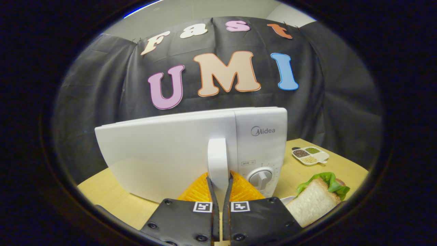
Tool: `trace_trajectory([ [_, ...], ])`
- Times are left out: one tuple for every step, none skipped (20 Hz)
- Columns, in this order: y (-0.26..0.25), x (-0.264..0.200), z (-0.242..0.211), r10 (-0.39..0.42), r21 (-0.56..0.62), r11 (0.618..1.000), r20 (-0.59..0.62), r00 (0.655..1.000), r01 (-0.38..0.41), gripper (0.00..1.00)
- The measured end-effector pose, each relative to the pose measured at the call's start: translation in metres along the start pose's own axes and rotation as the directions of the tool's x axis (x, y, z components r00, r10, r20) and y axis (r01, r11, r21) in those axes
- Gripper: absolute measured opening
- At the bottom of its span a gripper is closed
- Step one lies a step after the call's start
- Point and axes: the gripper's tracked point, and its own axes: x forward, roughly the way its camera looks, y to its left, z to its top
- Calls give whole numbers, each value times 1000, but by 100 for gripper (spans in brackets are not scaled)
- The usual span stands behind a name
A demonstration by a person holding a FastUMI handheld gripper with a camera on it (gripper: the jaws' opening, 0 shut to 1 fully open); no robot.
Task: Open the microwave, put the food inside, and close the microwave door.
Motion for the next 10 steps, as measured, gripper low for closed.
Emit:
trace_trajectory([
  [0,0,0,-4,3,1000,0,1000,4,5],
  [0,-1,0,-9,5,1000,0,1000,9,6],
  [-1,-1,0,-12,6,1000,0,1000,12,6],
  [-1,-1,-1,-16,7,1000,0,1000,16,5],
  [-1,-2,0,-19,11,1000,0,1000,19,5],
  [-1,-2,-1,-22,13,1000,-1,1000,22,6],
  [-2,-2,-1,-24,16,1000,2,1000,24,6],
  [-1,-2,-1,-25,14,1000,2,1000,25,5],
  [-2,-2,-1,-27,15,1000,3,1000,27,5],
  [-2,-3,-1,-28,16,999,3,1000,28,5],
])
